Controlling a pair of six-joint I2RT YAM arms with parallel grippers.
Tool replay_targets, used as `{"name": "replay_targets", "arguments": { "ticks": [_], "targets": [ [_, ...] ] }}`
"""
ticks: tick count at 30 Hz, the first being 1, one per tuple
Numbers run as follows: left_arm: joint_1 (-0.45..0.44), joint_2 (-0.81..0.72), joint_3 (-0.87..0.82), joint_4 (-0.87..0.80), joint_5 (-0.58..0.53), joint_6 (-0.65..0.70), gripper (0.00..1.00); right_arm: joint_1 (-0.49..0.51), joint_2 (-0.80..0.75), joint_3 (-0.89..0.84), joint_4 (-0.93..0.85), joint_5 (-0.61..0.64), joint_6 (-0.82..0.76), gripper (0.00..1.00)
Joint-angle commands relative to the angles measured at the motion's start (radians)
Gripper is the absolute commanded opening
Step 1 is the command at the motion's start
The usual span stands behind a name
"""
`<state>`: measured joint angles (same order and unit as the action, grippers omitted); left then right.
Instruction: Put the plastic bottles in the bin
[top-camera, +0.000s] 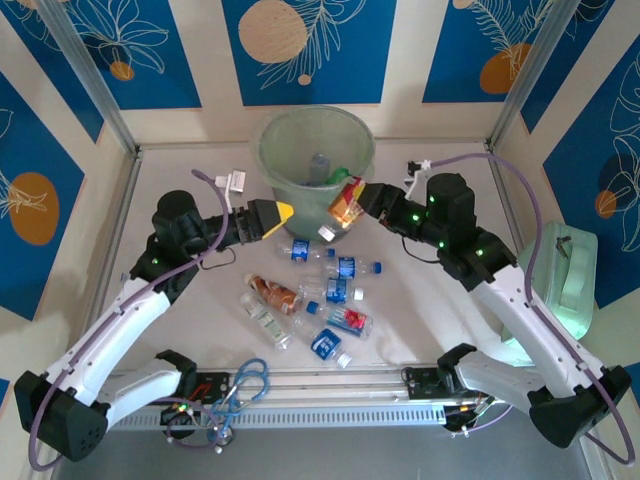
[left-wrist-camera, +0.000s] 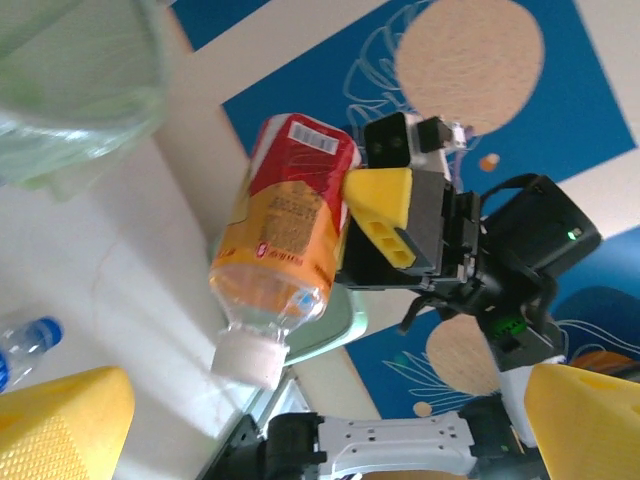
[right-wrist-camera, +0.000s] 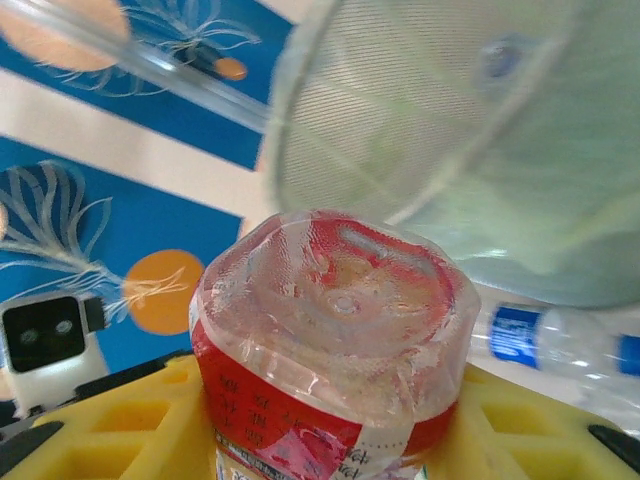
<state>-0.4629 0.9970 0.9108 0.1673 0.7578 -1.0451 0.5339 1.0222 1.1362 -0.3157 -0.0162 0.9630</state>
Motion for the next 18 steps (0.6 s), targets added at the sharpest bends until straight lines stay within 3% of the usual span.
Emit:
{"name": "replay_targets", "arguments": {
  "ticks": [1,4,11,18],
  "targets": [
    [-0.020,0.016,0.058,0.031,0.015,0.059,1.00,0.041,0.029,0.067,0.081,-0.073,-0.043,0.48],
    [-0.050,0.038,0.088,-0.047,0.012,0.132,1.00,0.077,0.053,0.099,0.096,-0.083,-0.049,0.48],
    [-0.078,0.074,0.071,0.055,0.039,0.077,1.00,0.103,0.096,0.130,0.153,-0.109,-0.025,0.48],
    [-0.082,0.082,0.059,0.123,0.041,0.035,0.90,0.112,0.124,0.135,0.201,-0.128,0.007,0.48]
  ]
}}
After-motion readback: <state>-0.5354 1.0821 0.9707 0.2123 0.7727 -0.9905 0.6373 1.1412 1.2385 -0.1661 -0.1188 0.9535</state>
